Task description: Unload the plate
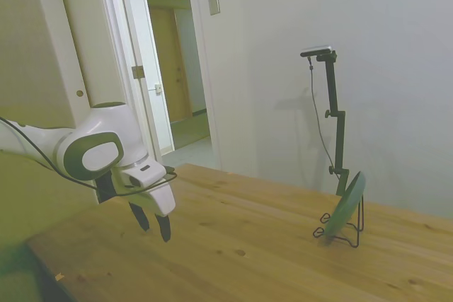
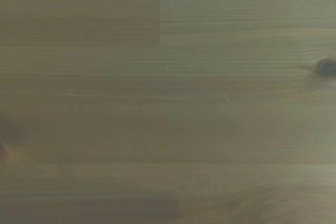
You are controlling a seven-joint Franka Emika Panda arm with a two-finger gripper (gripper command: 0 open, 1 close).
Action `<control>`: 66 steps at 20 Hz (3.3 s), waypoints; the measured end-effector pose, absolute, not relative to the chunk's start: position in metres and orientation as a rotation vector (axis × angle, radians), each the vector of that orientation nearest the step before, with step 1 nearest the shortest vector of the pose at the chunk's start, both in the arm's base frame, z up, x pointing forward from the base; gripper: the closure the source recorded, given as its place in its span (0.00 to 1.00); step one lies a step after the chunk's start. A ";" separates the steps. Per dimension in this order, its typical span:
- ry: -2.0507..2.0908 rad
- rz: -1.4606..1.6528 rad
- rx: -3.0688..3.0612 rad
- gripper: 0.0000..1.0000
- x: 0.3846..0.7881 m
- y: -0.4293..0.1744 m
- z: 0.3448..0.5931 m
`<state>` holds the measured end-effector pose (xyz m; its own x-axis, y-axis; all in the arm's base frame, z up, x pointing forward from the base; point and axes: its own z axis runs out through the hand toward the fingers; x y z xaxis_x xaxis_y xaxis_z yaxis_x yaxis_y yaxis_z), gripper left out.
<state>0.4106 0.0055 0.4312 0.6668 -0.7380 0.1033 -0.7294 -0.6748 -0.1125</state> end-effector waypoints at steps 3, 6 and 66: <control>1.244 -0.200 -2.795 0.00 0.411 -0.004 0.433; 1.346 -0.273 -2.746 0.00 0.418 -0.046 0.460; 1.918 -1.033 -2.462 0.00 0.630 -0.321 0.464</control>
<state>0.6300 -0.3211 0.4639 0.1265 -0.8236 0.5529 -0.9149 -0.3123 -0.2557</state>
